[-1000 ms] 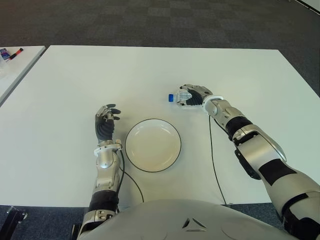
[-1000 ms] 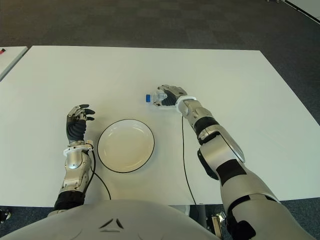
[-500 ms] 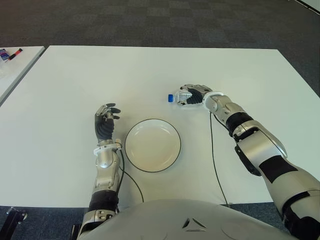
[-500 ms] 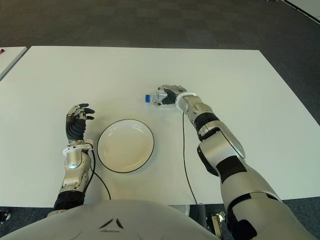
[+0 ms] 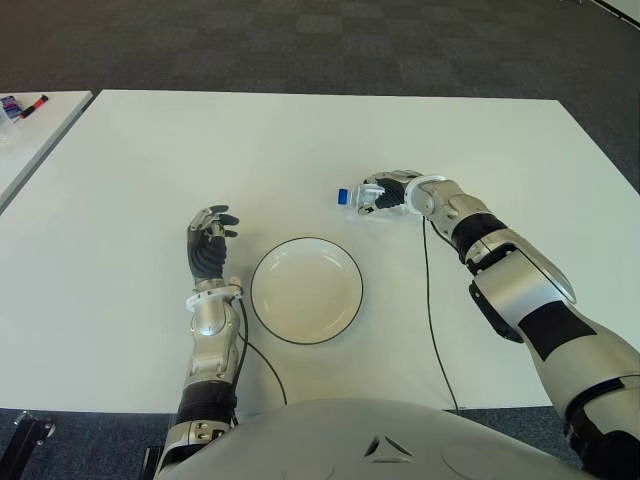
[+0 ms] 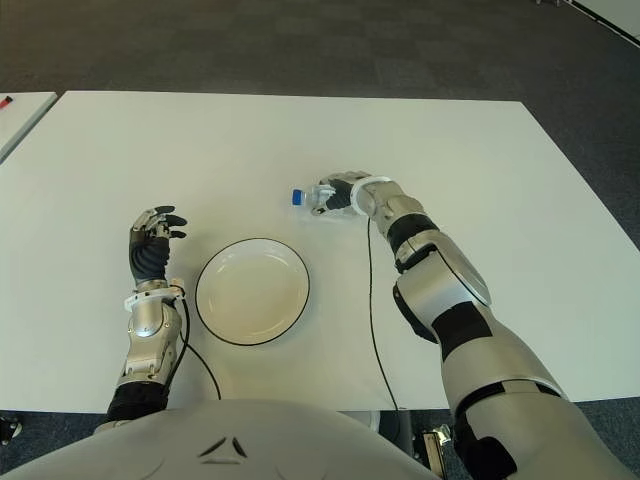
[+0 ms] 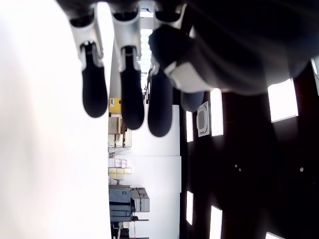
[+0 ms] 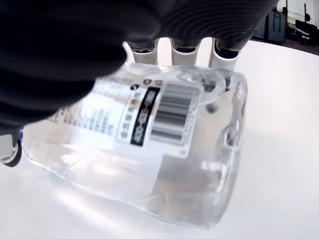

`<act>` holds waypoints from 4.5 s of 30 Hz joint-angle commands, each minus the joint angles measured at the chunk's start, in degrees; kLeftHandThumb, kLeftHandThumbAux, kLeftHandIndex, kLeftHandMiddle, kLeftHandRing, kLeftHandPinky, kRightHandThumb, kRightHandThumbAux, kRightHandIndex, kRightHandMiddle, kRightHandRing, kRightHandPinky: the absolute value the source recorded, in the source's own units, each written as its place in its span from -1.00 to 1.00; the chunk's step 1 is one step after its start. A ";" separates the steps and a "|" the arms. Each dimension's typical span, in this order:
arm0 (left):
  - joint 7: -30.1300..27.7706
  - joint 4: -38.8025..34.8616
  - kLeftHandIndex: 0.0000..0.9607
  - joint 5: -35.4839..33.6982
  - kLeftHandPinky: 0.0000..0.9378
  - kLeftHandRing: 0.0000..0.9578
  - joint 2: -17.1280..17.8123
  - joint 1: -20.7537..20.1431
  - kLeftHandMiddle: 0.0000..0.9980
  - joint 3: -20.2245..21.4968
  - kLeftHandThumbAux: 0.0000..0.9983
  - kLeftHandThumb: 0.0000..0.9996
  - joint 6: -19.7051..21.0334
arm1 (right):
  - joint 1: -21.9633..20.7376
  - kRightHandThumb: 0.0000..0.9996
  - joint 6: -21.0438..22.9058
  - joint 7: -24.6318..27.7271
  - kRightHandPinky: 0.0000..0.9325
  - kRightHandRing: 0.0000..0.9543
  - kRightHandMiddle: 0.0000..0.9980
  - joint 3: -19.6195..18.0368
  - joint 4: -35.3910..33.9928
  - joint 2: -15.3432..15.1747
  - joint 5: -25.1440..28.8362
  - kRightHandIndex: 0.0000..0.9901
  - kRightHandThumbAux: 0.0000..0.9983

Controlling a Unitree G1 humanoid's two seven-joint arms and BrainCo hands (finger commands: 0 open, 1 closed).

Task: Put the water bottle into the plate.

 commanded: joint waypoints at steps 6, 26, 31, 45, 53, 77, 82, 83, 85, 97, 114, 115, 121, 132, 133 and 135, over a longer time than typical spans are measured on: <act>0.20 -0.56 -0.20 -0.78 0.10 0.00 -1.22 0.70 0.05 -0.30 0.31 0.89 1.15 | -2.36 0.08 -0.10 1.02 -0.14 -0.65 -1.00 1.27 1.99 0.27 -0.93 -1.00 -0.35; 0.53 -0.61 -0.20 -0.82 0.08 0.01 -1.30 0.69 0.05 -0.36 0.31 0.89 0.48 | -4.64 0.16 -2.10 3.83 -0.13 -0.66 -1.00 2.62 3.55 0.26 -1.12 -1.00 -0.31; 0.83 -0.82 -0.20 -0.66 0.06 0.00 -1.45 0.78 0.05 -0.36 0.31 0.89 0.53 | -5.32 0.18 -1.89 5.26 -0.15 -0.66 -0.99 2.81 3.83 0.49 -1.26 -1.00 -0.30; 1.12 -1.86 -0.21 -0.84 0.08 0.01 -1.77 1.17 0.04 -0.52 0.31 0.89 1.54 | -6.08 0.19 -1.71 6.04 -0.17 -0.64 -0.98 3.75 4.02 0.66 -2.51 -1.00 -0.31; 1.05 -2.08 -0.21 -1.45 0.09 0.02 -2.02 1.16 0.03 -0.49 0.31 0.89 1.55 | -6.13 0.18 -1.93 5.24 -0.22 -0.67 -0.98 4.28 3.94 0.52 -2.89 -1.00 -0.34; 1.45 -2.26 -0.23 -1.90 0.10 0.02 -2.44 1.07 0.01 -0.92 0.32 0.89 1.19 | -6.29 0.20 -2.96 4.06 0.12 -0.55 -0.88 4.20 3.92 -0.02 -2.91 -1.00 -0.33; 1.49 -2.39 -0.22 -1.80 0.09 0.02 -2.45 1.19 0.01 -0.99 0.32 0.89 1.15 | -6.37 0.22 -3.03 4.54 0.24 -0.43 -0.81 4.42 3.90 -0.02 -3.08 -1.00 -0.32; 1.53 -2.42 -0.22 -1.77 0.07 0.02 -2.46 1.20 0.01 -0.99 0.32 0.89 1.17 | -6.37 0.23 -3.05 4.60 0.27 -0.40 -0.78 4.44 3.89 -0.03 -3.09 -1.00 -0.32; 1.61 -2.47 -0.22 -1.74 0.05 0.02 -2.48 1.22 0.01 -1.00 0.32 0.89 1.26 | -6.38 0.23 -3.09 4.70 0.31 -0.36 -0.76 4.46 3.88 -0.03 -3.12 -1.00 -0.32; 2.65 -2.58 -0.23 -1.57 0.09 0.03 -2.96 1.08 0.01 -1.40 0.32 0.89 1.04 | -3.55 0.22 -2.50 1.76 0.25 -0.32 -0.71 4.44 3.31 0.71 -3.06 -1.00 -0.28; 2.28 -2.29 -0.23 -2.68 0.05 0.02 -2.86 1.07 0.00 -2.17 0.32 0.88 -0.08 | -0.52 0.46 1.45 -6.52 0.02 -0.40 -0.75 1.10 3.07 1.79 -0.45 -0.97 -0.18; 2.23 -2.29 -0.22 -2.79 0.05 0.02 -2.87 1.07 0.00 -2.20 0.32 0.88 -0.12 | -0.43 0.47 1.58 -7.09 0.03 -0.40 -0.75 0.87 3.08 1.85 -0.40 -0.97 -0.17; 2.21 -2.74 -0.23 -3.25 0.05 0.02 -2.76 1.28 0.00 -2.36 0.32 0.88 0.11 | -0.13 0.66 2.26 -8.80 0.18 -0.33 -0.71 0.43 3.32 2.08 -0.40 -0.95 -0.11; 2.26 -3.54 -0.23 -3.46 0.05 0.02 -2.56 1.66 0.01 -2.39 0.32 0.88 0.76 | 0.52 0.83 5.24 -9.77 0.18 -0.15 -0.51 -0.64 3.72 2.75 0.02 -0.81 -0.08; 2.24 -3.54 -0.23 -3.50 0.05 0.02 -2.57 1.64 0.01 -2.39 0.32 0.88 0.71 | 0.53 0.83 5.56 -9.77 0.18 -0.13 -0.49 -0.74 3.72 2.83 0.04 -0.81 -0.08; 2.19 -3.53 -0.23 -3.57 0.06 0.02 -2.59 1.65 0.01 -2.39 0.32 0.88 0.65 | 0.60 0.83 5.89 -9.87 0.19 -0.09 -0.45 -0.80 3.68 2.91 -0.03 -0.78 -0.08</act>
